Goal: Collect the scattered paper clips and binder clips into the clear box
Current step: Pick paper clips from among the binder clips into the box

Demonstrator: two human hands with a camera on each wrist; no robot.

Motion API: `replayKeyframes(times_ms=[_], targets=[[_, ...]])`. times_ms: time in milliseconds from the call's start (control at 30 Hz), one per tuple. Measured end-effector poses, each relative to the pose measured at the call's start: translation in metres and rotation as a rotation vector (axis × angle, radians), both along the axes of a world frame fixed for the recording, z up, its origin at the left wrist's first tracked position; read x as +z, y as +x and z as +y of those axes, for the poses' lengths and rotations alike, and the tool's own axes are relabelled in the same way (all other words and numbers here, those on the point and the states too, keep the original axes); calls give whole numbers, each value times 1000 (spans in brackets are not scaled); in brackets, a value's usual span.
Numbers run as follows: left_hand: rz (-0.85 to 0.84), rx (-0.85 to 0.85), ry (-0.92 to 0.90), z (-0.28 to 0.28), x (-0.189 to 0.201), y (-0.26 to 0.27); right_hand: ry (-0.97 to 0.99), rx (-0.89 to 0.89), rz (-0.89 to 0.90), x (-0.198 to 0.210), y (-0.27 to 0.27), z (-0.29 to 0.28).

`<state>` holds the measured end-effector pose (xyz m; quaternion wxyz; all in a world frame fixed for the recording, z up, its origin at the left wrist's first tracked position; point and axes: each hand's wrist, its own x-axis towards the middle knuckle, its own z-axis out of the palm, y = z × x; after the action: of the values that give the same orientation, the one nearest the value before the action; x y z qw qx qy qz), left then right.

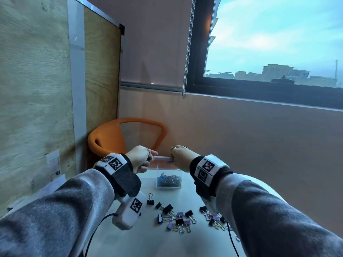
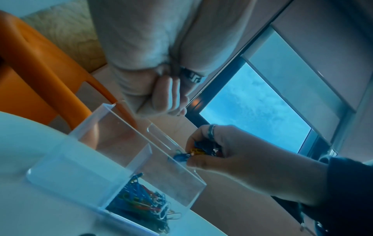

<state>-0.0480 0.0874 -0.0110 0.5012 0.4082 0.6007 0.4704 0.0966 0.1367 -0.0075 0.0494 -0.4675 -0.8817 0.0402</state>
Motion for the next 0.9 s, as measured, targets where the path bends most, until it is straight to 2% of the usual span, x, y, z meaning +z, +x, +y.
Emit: replayKeyframes(times_ms=[167, 300, 433, 567, 633, 733, 900], targets=[[115, -21, 12, 12, -9, 5, 84, 94, 123, -11, 6, 7], [218, -49, 96, 24, -16, 14, 20, 26, 253, -12, 19, 16], [510, -212, 255, 36, -22, 25, -117, -55, 4, -18, 29, 22], [831, -429, 358, 38, -29, 33, -207, -20, 120, -21, 36, 23], [926, -477, 417, 37, -35, 33, -258, 0, 156, -18, 40, 23], [984, -491, 472, 35, -38, 31, -284, 16, 169, -16, 41, 23], [919, -409, 495, 29, -38, 27, -275, 12, 163, -18, 42, 24]])
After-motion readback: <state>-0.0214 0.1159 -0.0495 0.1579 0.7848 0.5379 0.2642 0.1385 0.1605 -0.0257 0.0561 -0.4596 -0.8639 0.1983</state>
